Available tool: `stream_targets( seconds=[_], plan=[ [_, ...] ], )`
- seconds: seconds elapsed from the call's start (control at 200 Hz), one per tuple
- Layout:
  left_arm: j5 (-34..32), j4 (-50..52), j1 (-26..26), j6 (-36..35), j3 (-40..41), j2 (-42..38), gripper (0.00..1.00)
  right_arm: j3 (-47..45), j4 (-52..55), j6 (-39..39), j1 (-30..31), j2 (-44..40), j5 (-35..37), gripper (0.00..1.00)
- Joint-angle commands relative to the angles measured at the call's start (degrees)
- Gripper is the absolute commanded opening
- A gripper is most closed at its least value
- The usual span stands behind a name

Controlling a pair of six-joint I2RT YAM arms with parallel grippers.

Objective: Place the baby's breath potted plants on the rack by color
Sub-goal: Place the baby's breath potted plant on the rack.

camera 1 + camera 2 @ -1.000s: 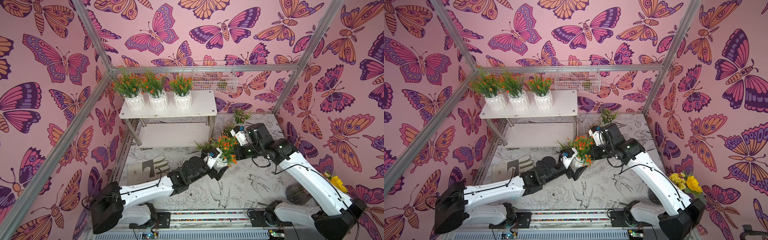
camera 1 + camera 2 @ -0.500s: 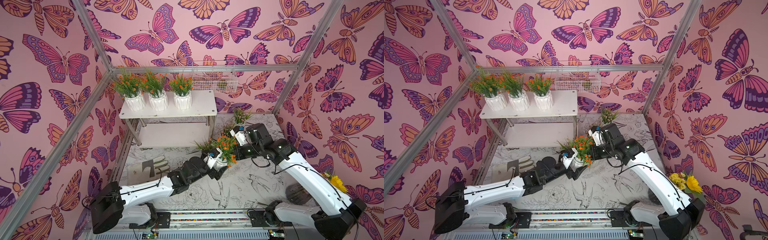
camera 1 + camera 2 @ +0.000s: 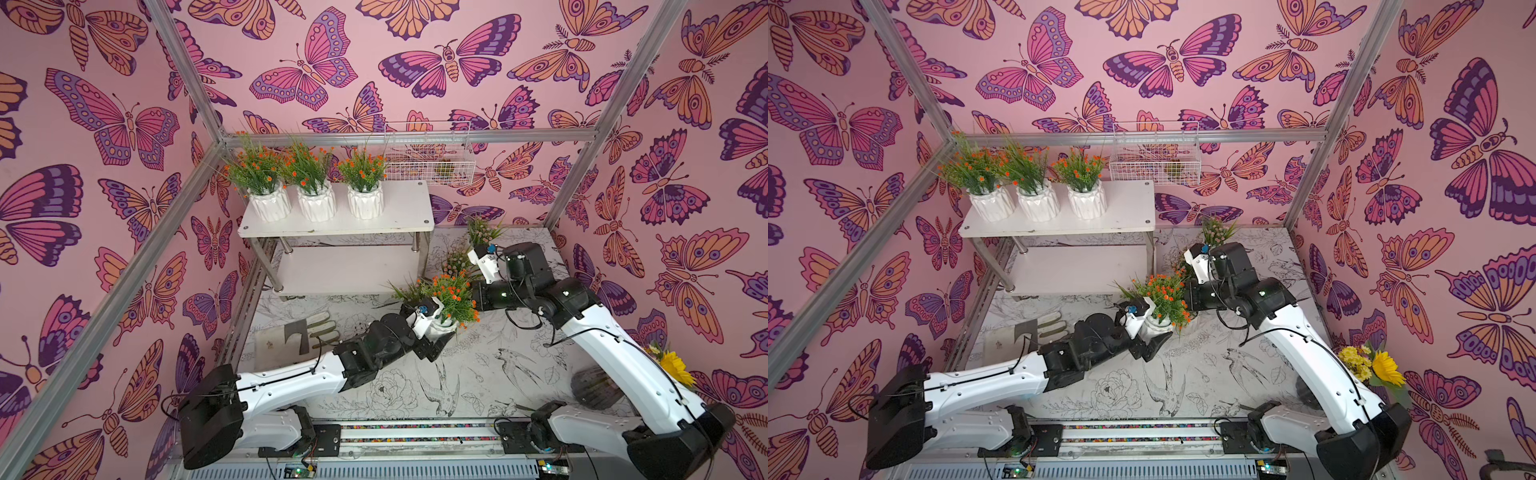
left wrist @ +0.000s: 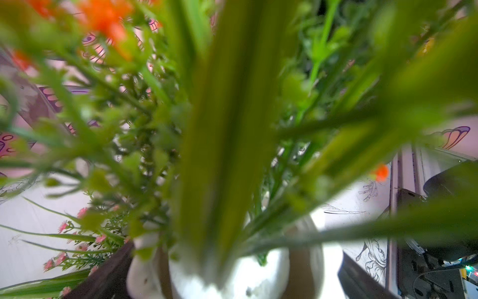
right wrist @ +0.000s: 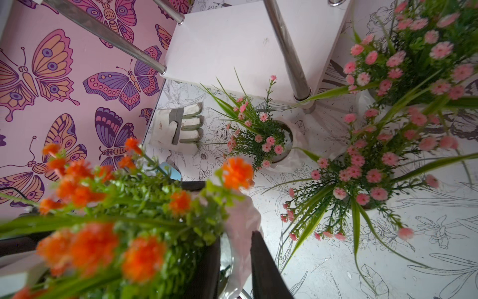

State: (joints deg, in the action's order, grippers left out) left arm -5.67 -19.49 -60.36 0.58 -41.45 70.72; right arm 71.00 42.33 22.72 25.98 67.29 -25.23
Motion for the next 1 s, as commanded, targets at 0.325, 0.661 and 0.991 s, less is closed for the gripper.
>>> stream_targets(
  seconds=[0.325,0.661,0.991],
  plan=[
    [-3.2,7.0,0.9,-1.0,-11.7,-4.6,0.67,-8.8,-1.0,1.4,-10.0,-8.7,-0.7,0.25],
    [-1.3,8.4,6.1,-0.5,-21.3,-1.3,0.67,-13.7,-2.0,1.8,-10.1,-10.9,0.0,0.25],
    [1.1,9.8,11.3,0.7,-34.7,6.7,0.67,-17.4,-3.1,2.7,-10.2,-12.4,-0.5,0.25]
  ],
)
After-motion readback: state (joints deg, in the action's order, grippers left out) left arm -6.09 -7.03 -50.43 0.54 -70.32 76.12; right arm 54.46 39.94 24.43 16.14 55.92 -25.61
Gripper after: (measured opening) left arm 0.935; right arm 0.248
